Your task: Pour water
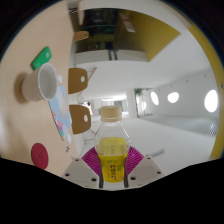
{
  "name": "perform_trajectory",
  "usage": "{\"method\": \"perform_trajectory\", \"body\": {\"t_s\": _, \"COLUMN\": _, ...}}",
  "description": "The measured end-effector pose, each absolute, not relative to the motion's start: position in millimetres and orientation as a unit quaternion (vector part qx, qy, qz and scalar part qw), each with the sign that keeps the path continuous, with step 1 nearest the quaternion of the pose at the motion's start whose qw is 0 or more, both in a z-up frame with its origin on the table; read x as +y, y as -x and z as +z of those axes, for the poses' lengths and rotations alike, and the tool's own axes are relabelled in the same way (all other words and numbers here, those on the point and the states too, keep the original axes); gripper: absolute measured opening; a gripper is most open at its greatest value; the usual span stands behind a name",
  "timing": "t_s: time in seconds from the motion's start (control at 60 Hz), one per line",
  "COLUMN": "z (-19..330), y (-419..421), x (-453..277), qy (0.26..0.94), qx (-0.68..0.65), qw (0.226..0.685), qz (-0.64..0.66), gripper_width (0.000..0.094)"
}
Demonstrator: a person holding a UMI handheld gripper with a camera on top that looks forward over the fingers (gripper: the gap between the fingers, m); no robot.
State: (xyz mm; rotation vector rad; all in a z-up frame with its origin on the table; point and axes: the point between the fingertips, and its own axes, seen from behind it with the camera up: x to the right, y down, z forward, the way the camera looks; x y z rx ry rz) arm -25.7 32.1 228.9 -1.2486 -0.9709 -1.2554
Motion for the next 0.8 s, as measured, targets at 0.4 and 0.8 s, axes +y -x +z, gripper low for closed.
{"method": "perform_trajectory", "body": {"t_s": 0.4, "z": 179, "y": 109, "x": 81, "qy": 0.357, "qx": -0.581, "qw": 0.341, "qz": -0.647, "gripper_width": 0.0283}}
{"method": "perform_trajectory", "body": {"t_s": 0.8, "z": 126, "y": 17, "x": 71, "qy": 0.766, "qx": -0.088, "qw": 0.637, "qz": 0.002, "gripper_width": 0.0292}}
